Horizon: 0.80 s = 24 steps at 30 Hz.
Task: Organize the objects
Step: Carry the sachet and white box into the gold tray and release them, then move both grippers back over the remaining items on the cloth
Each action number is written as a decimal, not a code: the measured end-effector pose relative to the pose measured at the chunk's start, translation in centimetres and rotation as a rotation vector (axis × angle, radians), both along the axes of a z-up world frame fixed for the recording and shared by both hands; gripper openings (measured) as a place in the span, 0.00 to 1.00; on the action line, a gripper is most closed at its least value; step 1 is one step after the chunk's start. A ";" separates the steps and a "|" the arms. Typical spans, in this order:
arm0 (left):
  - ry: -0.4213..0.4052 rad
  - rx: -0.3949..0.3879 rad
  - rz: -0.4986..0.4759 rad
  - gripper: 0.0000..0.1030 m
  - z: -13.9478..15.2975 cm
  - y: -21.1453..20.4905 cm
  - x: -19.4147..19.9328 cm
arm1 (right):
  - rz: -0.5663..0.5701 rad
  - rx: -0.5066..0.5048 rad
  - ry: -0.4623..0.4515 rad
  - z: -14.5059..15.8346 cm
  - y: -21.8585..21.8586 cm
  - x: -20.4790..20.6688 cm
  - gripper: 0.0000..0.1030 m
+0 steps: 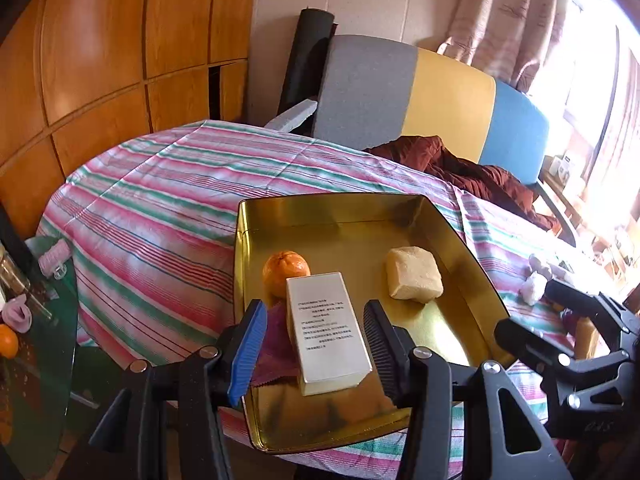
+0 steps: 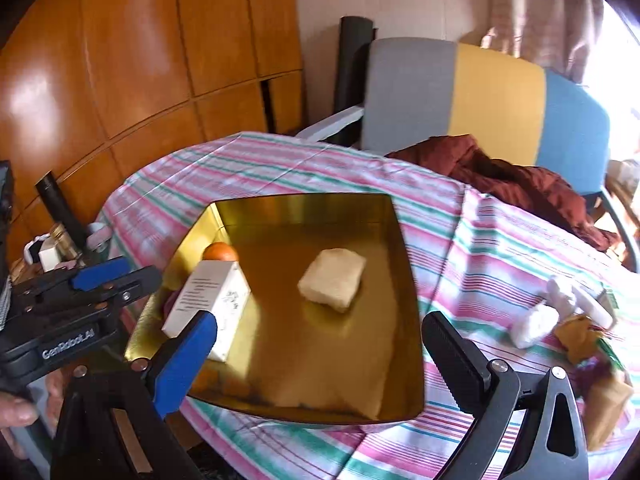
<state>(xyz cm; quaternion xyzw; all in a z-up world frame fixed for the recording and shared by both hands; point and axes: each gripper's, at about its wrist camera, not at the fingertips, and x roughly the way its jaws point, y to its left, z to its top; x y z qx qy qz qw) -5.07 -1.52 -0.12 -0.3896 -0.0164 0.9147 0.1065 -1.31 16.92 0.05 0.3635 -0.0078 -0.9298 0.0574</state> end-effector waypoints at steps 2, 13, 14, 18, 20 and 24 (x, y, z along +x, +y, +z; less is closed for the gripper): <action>0.006 -0.015 -0.015 0.49 0.1 0.6 0.2 | -0.022 0.005 0.013 0.1 0.5 0.2 1.00; 0.009 -0.068 -0.099 0.49 -0.1 3.9 1.4 | -0.123 0.037 0.016 -0.6 3.2 1.3 1.00; 0.006 -0.073 -0.105 0.49 -0.2 4.2 1.5 | -0.131 0.035 0.017 -0.7 3.6 1.4 1.00; -0.001 -0.090 -0.134 0.49 -0.4 5.2 1.8 | -0.162 0.040 0.013 -1.0 4.8 1.8 1.00; -0.009 -0.095 -0.153 0.49 -0.6 5.8 2.0 | -0.181 0.045 0.003 -1.3 5.5 2.0 1.00; -0.029 -0.105 -0.182 0.49 -1.2 6.8 2.3 | -0.213 0.045 -0.014 -1.9 6.6 2.5 1.00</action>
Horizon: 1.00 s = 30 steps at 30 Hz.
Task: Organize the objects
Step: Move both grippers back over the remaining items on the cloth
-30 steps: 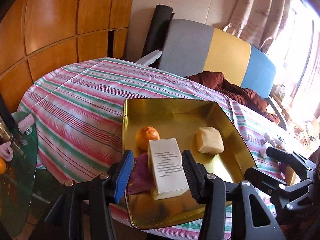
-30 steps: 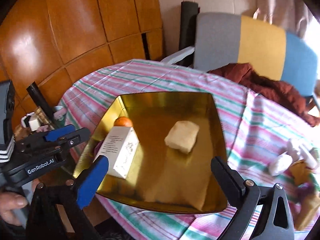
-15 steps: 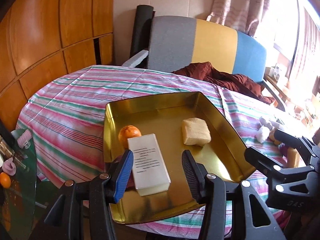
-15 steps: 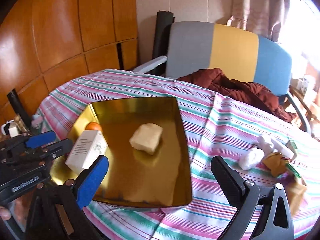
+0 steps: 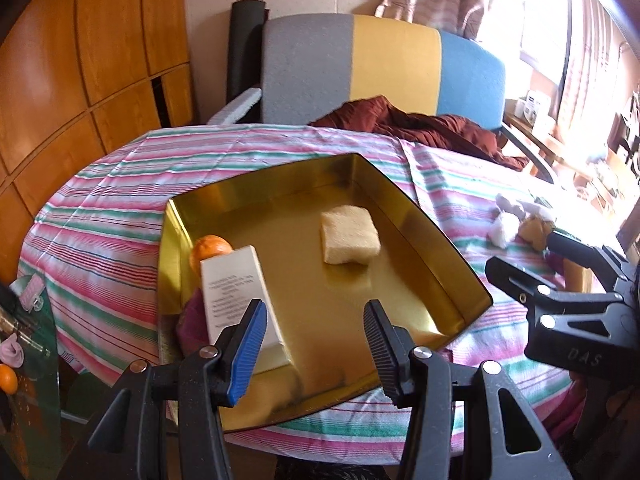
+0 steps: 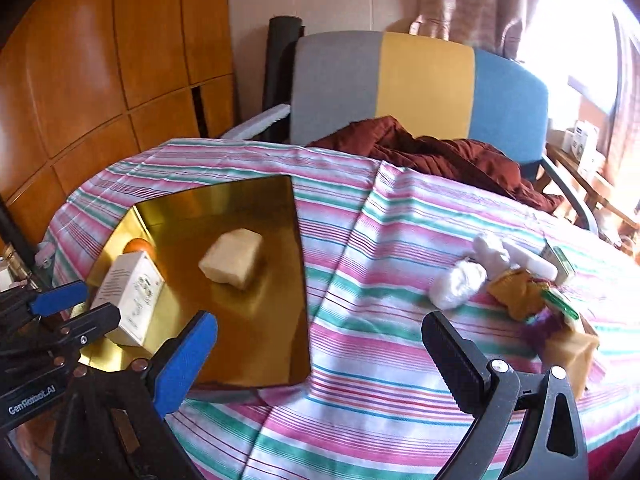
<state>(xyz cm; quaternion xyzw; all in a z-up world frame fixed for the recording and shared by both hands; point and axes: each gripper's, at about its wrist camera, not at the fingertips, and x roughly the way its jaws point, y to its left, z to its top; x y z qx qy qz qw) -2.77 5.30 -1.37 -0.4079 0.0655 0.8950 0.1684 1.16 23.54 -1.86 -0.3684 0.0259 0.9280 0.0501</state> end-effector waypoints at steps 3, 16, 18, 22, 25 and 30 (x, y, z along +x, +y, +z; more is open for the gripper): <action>-0.008 -0.008 -0.024 0.49 -0.4 0.6 0.3 | -0.012 0.000 -0.009 -0.3 0.6 0.2 1.00; -0.041 0.004 -0.075 0.49 -1.0 1.7 0.4 | -0.148 -0.012 -0.026 -0.1 7.9 1.5 1.00; -0.042 0.004 -0.097 0.49 -0.9 2.2 0.4 | -0.200 -0.027 -0.025 0.3 10.4 2.1 1.00; -0.046 0.006 -0.153 0.49 -0.6 3.7 0.7 | -0.329 0.001 -0.015 1.4 16.1 3.8 1.00; -0.034 0.009 -0.210 0.49 -0.2 5.4 1.1 | -0.447 0.007 0.008 2.5 20.9 5.5 1.00; -0.045 0.005 -0.319 0.50 0.1 9.5 1.8 | -0.698 -0.011 0.037 2.4 28.6 8.5 1.00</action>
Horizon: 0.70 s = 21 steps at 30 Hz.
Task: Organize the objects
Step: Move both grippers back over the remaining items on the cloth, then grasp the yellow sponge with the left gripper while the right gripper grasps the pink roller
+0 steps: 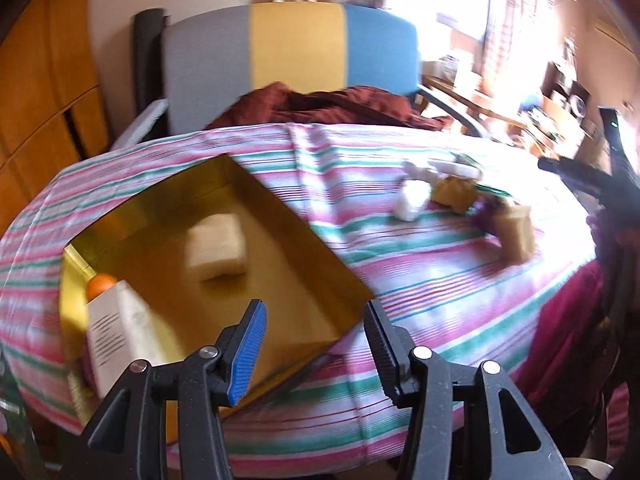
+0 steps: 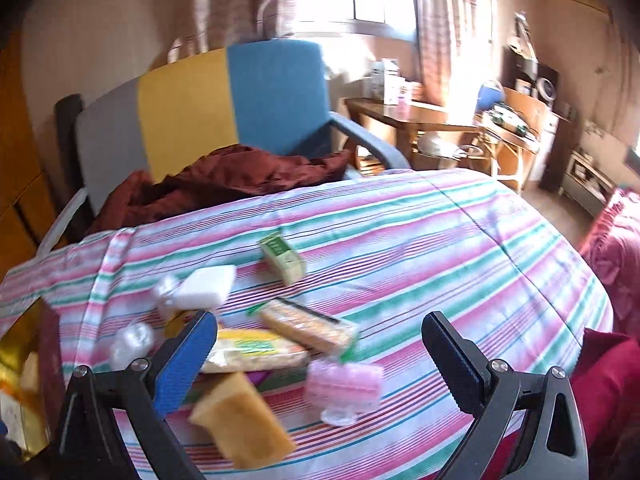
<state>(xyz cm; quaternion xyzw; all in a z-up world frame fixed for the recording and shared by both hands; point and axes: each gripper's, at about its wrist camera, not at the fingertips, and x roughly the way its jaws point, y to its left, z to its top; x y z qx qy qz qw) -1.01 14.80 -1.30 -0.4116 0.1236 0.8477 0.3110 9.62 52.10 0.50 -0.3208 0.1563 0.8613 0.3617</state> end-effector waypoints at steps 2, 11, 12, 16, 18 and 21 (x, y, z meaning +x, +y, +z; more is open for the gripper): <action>-0.003 -0.003 -0.045 0.50 0.0 1.8 0.3 | -0.071 -0.042 0.020 -0.7 2.2 1.1 1.00; -0.116 -0.003 -0.271 0.59 -1.4 11.5 2.3 | -0.167 -0.233 0.158 -2.1 5.1 3.8 1.00; -0.133 0.001 -0.286 0.60 -1.6 12.6 2.4 | -0.166 -0.240 0.163 -2.1 5.2 3.9 1.00; -0.206 0.021 -0.332 0.68 -2.2 17.0 2.6 | -0.156 -0.267 0.176 -2.4 5.5 3.8 1.00; -0.238 0.041 -0.337 0.73 -2.4 18.9 2.6 | -0.153 -0.278 0.185 -2.5 5.7 3.8 1.00; -0.298 0.075 -0.323 0.81 -2.7 21.6 2.4 | -0.159 -0.301 0.207 -2.7 6.0 4.2 1.00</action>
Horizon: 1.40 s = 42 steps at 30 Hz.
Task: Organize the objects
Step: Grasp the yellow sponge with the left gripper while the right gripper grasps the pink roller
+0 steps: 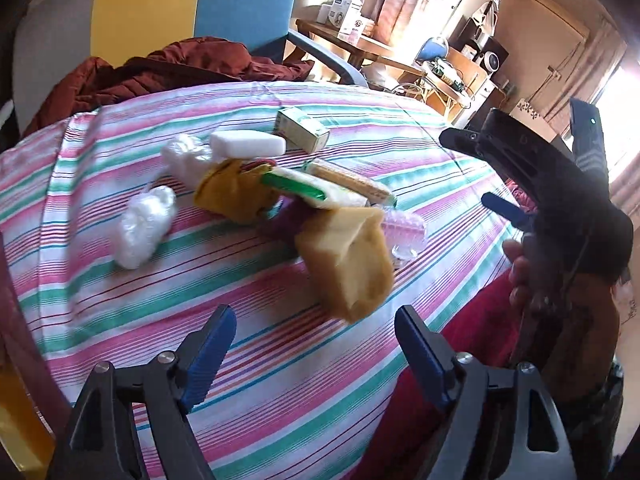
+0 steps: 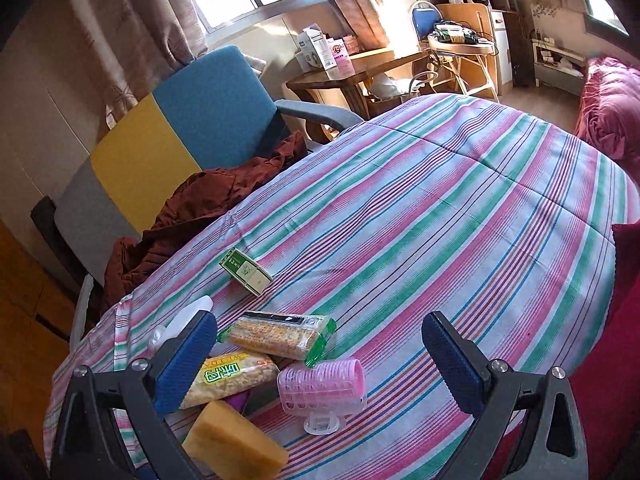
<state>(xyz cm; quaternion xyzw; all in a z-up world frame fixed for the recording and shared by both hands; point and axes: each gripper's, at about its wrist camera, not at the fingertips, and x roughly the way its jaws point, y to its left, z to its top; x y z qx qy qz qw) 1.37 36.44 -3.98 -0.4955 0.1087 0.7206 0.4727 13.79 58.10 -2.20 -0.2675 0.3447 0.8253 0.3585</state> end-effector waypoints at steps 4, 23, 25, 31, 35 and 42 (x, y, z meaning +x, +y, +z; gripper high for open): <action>-0.030 -0.002 0.052 0.84 -0.9 3.2 -0.2 | -0.013 -0.035 0.028 -0.2 0.5 0.5 1.00; -0.032 0.011 0.006 0.56 -2.3 1.3 0.1 | 0.097 -0.020 -0.250 -2.6 -0.4 -3.4 1.00; -0.030 0.017 0.013 0.56 -1.9 -0.2 -0.1 | 0.117 -0.016 -0.305 -3.1 -0.7 -4.1 1.00; -0.017 0.028 0.064 0.56 -1.0 -4.9 -1.3 | 0.178 -0.028 -0.476 -5.2 -1.6 -5.9 1.00; 0.001 0.023 0.094 0.56 -0.7 -7.6 -1.5 | 0.202 -0.020 -0.531 -6.0 -2.2 -6.6 0.85; 0.047 -0.009 0.128 0.56 -1.6 -11.2 -1.0 | 0.248 -0.014 -0.554 -6.2 -3.3 -6.9 0.63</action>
